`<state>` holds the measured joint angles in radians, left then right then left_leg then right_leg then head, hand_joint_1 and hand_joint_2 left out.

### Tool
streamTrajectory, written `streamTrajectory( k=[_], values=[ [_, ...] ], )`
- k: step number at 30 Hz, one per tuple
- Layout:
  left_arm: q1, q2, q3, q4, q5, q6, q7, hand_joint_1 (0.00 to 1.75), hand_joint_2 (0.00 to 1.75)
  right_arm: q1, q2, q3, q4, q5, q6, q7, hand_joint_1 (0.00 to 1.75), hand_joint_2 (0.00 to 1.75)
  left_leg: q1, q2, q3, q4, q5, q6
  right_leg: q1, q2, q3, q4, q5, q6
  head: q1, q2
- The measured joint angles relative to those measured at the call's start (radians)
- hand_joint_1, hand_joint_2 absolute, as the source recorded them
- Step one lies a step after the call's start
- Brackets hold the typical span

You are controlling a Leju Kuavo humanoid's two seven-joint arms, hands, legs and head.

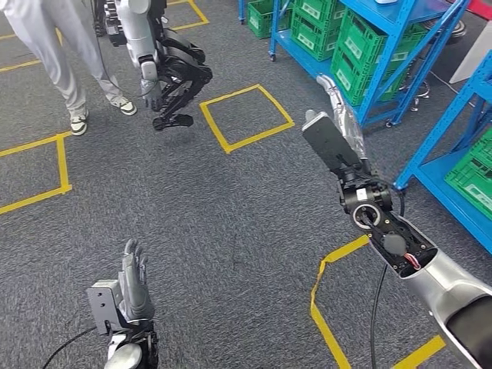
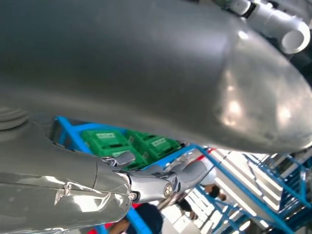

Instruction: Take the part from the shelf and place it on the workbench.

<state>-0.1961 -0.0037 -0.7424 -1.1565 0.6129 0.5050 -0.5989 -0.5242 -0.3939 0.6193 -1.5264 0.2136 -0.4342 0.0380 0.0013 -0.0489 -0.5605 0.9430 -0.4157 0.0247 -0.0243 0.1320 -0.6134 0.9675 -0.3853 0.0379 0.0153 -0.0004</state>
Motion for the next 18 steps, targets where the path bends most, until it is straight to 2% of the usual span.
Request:
streamTrajectory(
  k=[1, 3, 4, 5, 6, 7, 8, 9, 10, 11, 12, 14, 15, 16, 18],
  values=[
    [-0.001, -0.002, 0.000, -0.001, 0.000, 0.000, 0.000, 0.00, 0.00, 0.003, -0.001, -0.002, -0.001, 0.000, -0.001, 0.000, 0.00, 0.00, 0.002, 0.013, 0.005, -0.010, 0.005, 0.004, 0.003, -0.025, -0.011, 0.022, -0.016, 0.003, 0.005, 0.000],
    [-0.003, -0.004, 0.000, -0.002, 0.000, 0.000, 0.001, 0.00, 0.00, 0.006, -0.002, -0.004, -0.002, 0.000, -0.002, 0.000, 0.00, 0.00, 0.001, 0.040, 0.010, -0.021, 0.009, 0.008, 0.008, -0.093, -0.060, 0.133, -0.079, 0.007, 0.015, 0.000],
    [-0.002, -0.004, 0.000, -0.002, 0.000, 0.000, 0.002, 0.00, 0.00, 0.008, -0.003, -0.004, -0.002, 0.000, -0.002, 0.000, 0.00, 0.00, 0.000, 0.054, 0.010, -0.021, 0.009, 0.010, 0.006, -0.111, -0.090, 0.204, -0.112, 0.010, 0.020, 0.000],
    [0.000, -0.004, 0.000, -0.002, 0.001, 0.000, 0.002, 0.00, 0.00, 0.011, -0.003, -0.004, -0.002, 0.000, -0.003, 0.000, 0.00, 0.00, 0.000, 0.067, 0.010, -0.021, 0.009, 0.009, 0.004, -0.119, -0.114, 0.259, -0.132, 0.013, 0.023, 0.000],
    [0.001, -0.004, 0.000, -0.002, 0.001, 0.000, 0.003, 0.00, 0.00, 0.014, -0.003, -0.004, -0.002, 0.000, -0.003, 0.001, 0.00, 0.00, 0.000, 0.080, 0.009, -0.020, 0.008, 0.009, 0.001, -0.123, -0.120, 0.280, -0.134, 0.017, 0.027, 0.000],
    [0.001, -0.004, 0.000, -0.002, 0.001, 0.000, 0.003, 0.00, 0.00, 0.016, -0.003, -0.004, -0.002, 0.000, -0.003, 0.001, 0.00, 0.00, 0.001, 0.092, 0.009, -0.019, 0.006, 0.007, -0.002, -0.127, -0.107, 0.261, -0.118, 0.020, 0.032, 0.000],
    [0.001, -0.005, 0.000, -0.002, 0.001, 0.000, 0.004, 0.00, 0.00, 0.017, -0.003, -0.004, -0.002, 0.000, -0.003, 0.001, 0.00, 0.00, 0.003, 0.104, 0.010, -0.016, 0.003, 0.003, -0.004, -0.138, -0.073, 0.202, -0.087, 0.024, 0.036, 0.000],
    [0.001, -0.005, 0.000, -0.002, 0.001, 0.000, 0.004, 0.00, 0.00, 0.017, -0.003, -0.004, -0.002, 0.000, -0.003, 0.001, 0.00, 0.00, 0.003, 0.115, 0.010, -0.011, -0.001, -0.003, -0.006, -0.159, -0.033, 0.127, -0.060, 0.028, 0.040, 0.000],
    [0.000, -0.005, 0.000, -0.002, 0.001, 0.001, 0.004, 0.00, 0.00, 0.017, -0.003, -0.004, -0.003, 0.000, -0.003, 0.000, 0.00, 0.00, 0.002, 0.124, 0.009, -0.004, -0.005, -0.009, -0.004, -0.176, 0.002, 0.063, -0.039, 0.027, 0.044, 0.000],
    [0.000, -0.005, 0.000, -0.002, 0.001, 0.001, 0.004, 0.00, 0.00, 0.016, -0.003, -0.005, -0.004, 0.000, -0.003, 0.000, 0.00, 0.00, 0.000, 0.132, 0.008, 0.002, -0.010, -0.015, -0.002, -0.187, 0.025, 0.020, -0.028, 0.022, 0.046, 0.000],
    [-0.001, -0.005, 0.000, -0.003, 0.001, 0.002, 0.004, 0.00, 0.00, 0.017, -0.003, -0.005, -0.005, 0.000, -0.004, 0.000, 0.00, 0.00, -0.003, 0.139, 0.008, 0.006, -0.013, -0.019, 0.000, -0.189, 0.031, 0.005, -0.028, 0.015, 0.045, 0.000],
    [-0.002, -0.005, 0.000, -0.003, 0.001, 0.005, 0.005, 0.00, 0.00, 0.017, -0.002, -0.005, -0.007, 0.000, -0.004, -0.001, 0.00, 0.00, -0.003, 0.155, 0.008, 0.009, -0.015, -0.027, 0.003, -0.165, 0.028, 0.007, -0.027, -0.003, 0.036, 0.000],
    [-0.003, -0.005, 0.000, -0.003, 0.001, 0.007, 0.005, 0.00, 0.00, 0.017, -0.002, -0.006, -0.007, 0.000, -0.004, -0.001, 0.00, 0.00, -0.001, 0.151, 0.007, 0.016, -0.022, -0.032, 0.003, -0.154, 0.027, 0.007, -0.025, -0.009, 0.032, 0.000],
    [-0.003, -0.005, 0.000, -0.003, 0.001, 0.008, 0.005, 0.00, 0.00, 0.017, -0.002, -0.007, -0.008, 0.000, -0.004, -0.001, 0.00, 0.00, 0.002, 0.137, -0.001, 0.038, -0.039, -0.037, 0.003, -0.145, 0.027, 0.006, -0.023, -0.015, 0.028, 0.000],
    [-0.003, -0.005, 0.000, -0.003, 0.001, 0.008, 0.006, 0.00, 0.00, 0.016, -0.002, -0.009, -0.010, 0.000, -0.004, -0.002, 0.00, 0.00, 0.006, 0.089, -0.048, 0.146, -0.100, -0.043, 0.003, -0.126, 0.026, 0.005, -0.020, -0.023, 0.015, 0.000]
  ],
)
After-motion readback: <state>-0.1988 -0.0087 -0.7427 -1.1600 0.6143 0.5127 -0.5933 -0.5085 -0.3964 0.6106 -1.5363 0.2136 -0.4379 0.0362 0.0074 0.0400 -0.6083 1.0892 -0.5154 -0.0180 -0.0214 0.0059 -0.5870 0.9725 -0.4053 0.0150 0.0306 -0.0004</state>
